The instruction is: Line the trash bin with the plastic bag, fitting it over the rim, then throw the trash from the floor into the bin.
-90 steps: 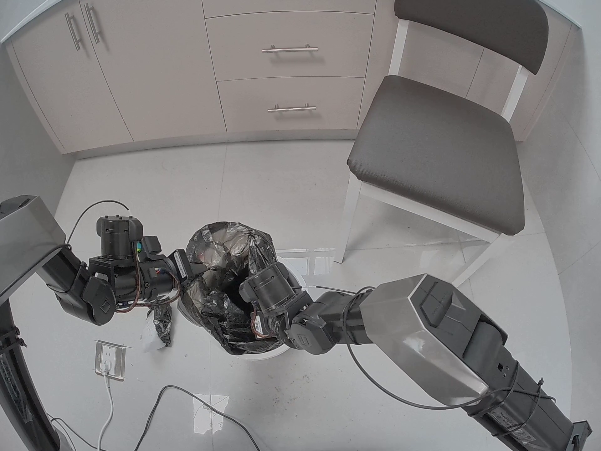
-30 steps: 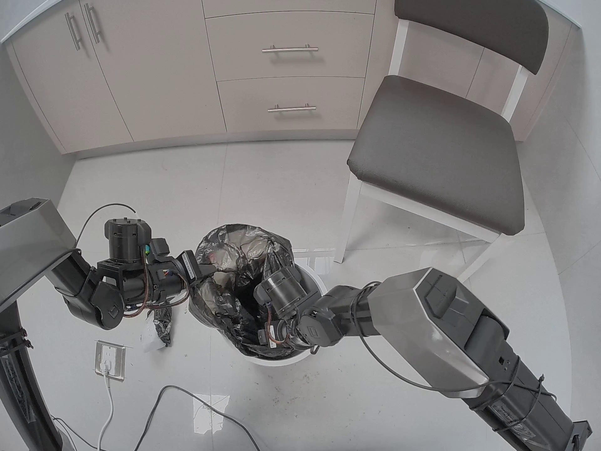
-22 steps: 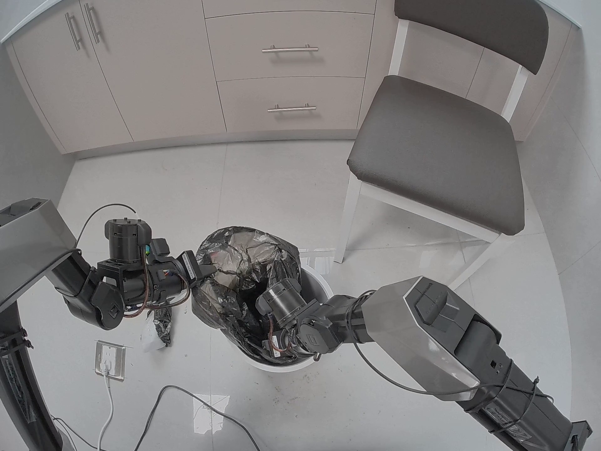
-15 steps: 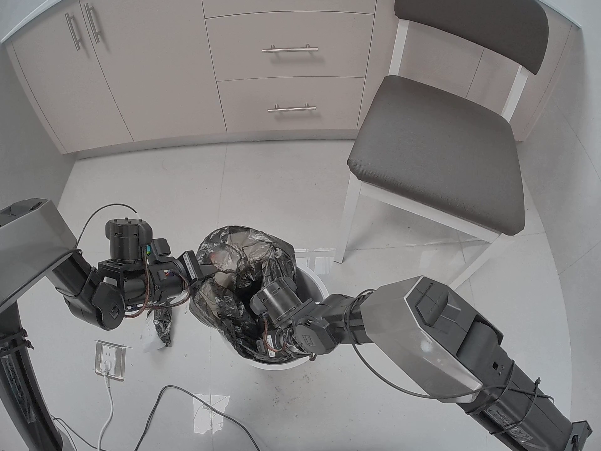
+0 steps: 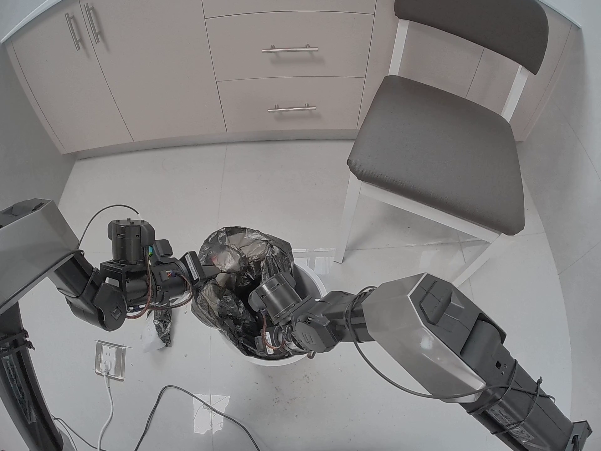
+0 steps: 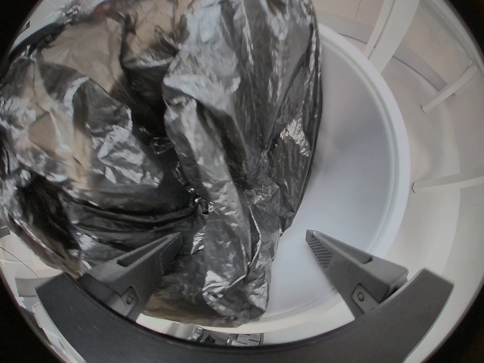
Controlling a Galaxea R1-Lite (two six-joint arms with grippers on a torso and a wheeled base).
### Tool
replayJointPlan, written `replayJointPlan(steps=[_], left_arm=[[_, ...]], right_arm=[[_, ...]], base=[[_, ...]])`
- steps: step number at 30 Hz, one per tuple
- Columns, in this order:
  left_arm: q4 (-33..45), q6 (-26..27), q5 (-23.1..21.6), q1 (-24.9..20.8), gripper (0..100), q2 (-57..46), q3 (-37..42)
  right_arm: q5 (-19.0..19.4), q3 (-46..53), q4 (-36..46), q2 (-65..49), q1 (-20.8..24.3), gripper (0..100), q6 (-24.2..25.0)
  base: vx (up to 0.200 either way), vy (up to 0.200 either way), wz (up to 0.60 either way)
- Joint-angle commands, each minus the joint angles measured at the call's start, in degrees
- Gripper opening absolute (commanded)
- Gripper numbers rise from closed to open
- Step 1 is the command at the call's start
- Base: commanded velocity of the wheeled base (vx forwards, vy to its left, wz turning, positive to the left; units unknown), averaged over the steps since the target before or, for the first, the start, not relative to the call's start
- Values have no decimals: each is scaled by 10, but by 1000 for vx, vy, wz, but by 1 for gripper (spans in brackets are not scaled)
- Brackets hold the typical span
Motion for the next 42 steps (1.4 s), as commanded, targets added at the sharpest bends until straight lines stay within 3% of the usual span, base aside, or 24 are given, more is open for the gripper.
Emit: replayJointPlan(steps=[1, 10, 23, 28, 31, 34, 38, 42], left_arm=[[0, 0, 0, -1, 0, 1, 0], [0, 0, 0, -1, 0, 0, 0], [-1, 0, 0, -5, 0, 1, -2], [-1, 0, 0, -6, 0, 1, -2], [-1, 0, 0, -6, 0, 2, -2], [-4, 0, 0, -7, 0, 5, 0], [-14, 0, 0, -9, 0, 12, 2], [-16, 0, 0, -11, 0, 22, 2]], right_arm=[[2, 0, 0, 23, 2, 0, 2], [6, 0, 0, 45, 2, 0, 17], [15, 0, 1, -16, -8, 0, 19], [21, 0, 13, -48, -1, 0, 48], [59, 0, 63, -63, -3, 0, 108], [149, 0, 131, -66, -25, 0, 238], [237, 0, 193, -63, -66, 0, 343], [265, 0, 210, -65, -92, 0, 366]], base=[[0, 0, 0], [0, 0, 0], [0, 0, 0], [0, 0, 0], [0, 0, 0], [0, 0, 0], [0, 0, 0], [0, 0, 0]])
